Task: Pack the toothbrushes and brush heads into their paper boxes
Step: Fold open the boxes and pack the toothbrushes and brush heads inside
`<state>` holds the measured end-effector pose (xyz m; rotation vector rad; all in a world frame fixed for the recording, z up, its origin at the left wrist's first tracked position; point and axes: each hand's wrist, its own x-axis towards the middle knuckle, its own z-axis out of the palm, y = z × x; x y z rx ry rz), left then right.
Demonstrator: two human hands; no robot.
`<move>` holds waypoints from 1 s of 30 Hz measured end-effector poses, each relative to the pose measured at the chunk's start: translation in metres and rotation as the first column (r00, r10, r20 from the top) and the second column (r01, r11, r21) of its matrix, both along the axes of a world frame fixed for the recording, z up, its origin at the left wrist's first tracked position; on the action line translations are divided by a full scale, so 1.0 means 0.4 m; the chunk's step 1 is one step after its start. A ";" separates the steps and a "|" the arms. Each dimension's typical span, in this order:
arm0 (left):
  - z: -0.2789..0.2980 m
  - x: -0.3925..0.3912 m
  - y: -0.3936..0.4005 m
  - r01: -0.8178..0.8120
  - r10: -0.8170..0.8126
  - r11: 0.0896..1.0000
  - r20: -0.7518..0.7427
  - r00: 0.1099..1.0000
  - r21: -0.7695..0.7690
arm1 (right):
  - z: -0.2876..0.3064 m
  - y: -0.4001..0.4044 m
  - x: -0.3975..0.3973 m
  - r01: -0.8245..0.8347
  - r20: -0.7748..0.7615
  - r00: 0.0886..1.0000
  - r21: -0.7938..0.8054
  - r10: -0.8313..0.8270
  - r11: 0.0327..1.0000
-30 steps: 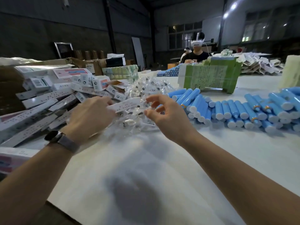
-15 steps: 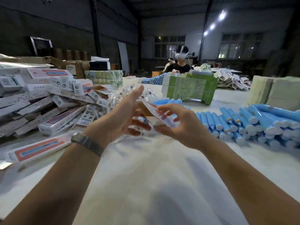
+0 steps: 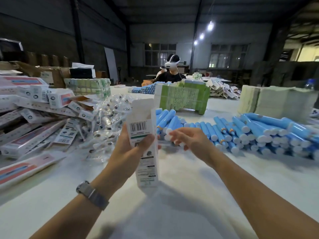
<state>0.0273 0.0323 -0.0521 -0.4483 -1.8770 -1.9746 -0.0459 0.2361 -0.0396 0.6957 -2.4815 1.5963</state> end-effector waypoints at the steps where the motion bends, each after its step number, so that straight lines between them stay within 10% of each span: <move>1: 0.000 0.002 0.006 -0.017 0.017 1.000 -0.010 1.000 -0.018 | -0.010 0.020 -0.030 0.169 -0.063 0.984 0.058 -0.165 0.984; 4: -0.001 0.008 0.030 -0.057 0.054 0.997 -0.054 0.997 -0.056 | -0.040 0.049 -0.096 0.458 -0.207 0.888 0.319 -0.410 0.830; 21: -0.014 0.002 0.038 -0.135 0.124 0.989 -0.151 0.981 -0.063 | 0.025 -0.084 -0.192 0.468 -0.008 0.865 0.374 -0.502 0.800; 26: -0.007 -0.011 0.023 -0.268 0.248 0.960 -0.198 0.948 -0.083 | 0.087 -0.068 -0.130 0.316 0.364 0.908 -0.265 -0.209 0.911; 30: -0.004 -0.017 0.014 -0.407 0.376 0.905 -0.216 0.901 -0.123 | 0.167 -0.121 -0.033 0.042 0.180 0.982 -0.536 0.065 0.843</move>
